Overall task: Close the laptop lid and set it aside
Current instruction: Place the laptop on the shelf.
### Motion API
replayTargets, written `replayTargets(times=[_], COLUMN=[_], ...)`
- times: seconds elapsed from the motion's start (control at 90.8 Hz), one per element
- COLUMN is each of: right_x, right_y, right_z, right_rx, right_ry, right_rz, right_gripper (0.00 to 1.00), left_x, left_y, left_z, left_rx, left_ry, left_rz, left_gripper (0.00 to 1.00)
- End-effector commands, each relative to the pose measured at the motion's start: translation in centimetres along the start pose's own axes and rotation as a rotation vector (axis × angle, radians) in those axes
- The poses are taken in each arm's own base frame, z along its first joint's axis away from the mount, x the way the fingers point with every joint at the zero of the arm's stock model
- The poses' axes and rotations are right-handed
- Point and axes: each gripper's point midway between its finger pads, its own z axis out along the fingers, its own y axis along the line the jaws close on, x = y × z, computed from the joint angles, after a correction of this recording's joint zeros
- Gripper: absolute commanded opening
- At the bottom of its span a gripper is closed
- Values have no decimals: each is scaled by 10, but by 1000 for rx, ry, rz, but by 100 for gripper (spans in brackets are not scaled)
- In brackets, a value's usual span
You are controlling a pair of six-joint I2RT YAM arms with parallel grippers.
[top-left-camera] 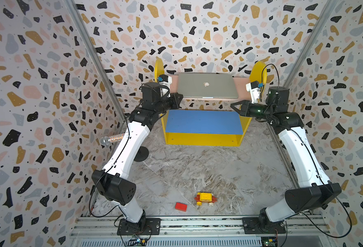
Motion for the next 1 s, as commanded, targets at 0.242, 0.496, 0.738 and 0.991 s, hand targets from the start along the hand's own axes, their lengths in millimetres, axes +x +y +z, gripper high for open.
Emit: replayTargets(times=[0.242, 0.496, 0.738, 0.991], right_x=[-9, -8, -9, -9], right_y=[14, 14, 14, 13], right_z=[-14, -15, -15, -15], right_rx=[-15, -14, -15, -15], right_ry=[-42, -42, -43, -44], right_rz=[-40, -41, -42, -41], right_gripper=[8, 8, 8, 8], left_x=[-17, -14, -12, -12], left_y=[-6, -1, 7, 12], left_z=[-14, -9, -2, 0], left_rx=[4, -5, -21, -29], left_ry=[-76, -68, -59, -58], left_rz=[31, 30, 26, 23], left_gripper=[0, 0, 0, 0])
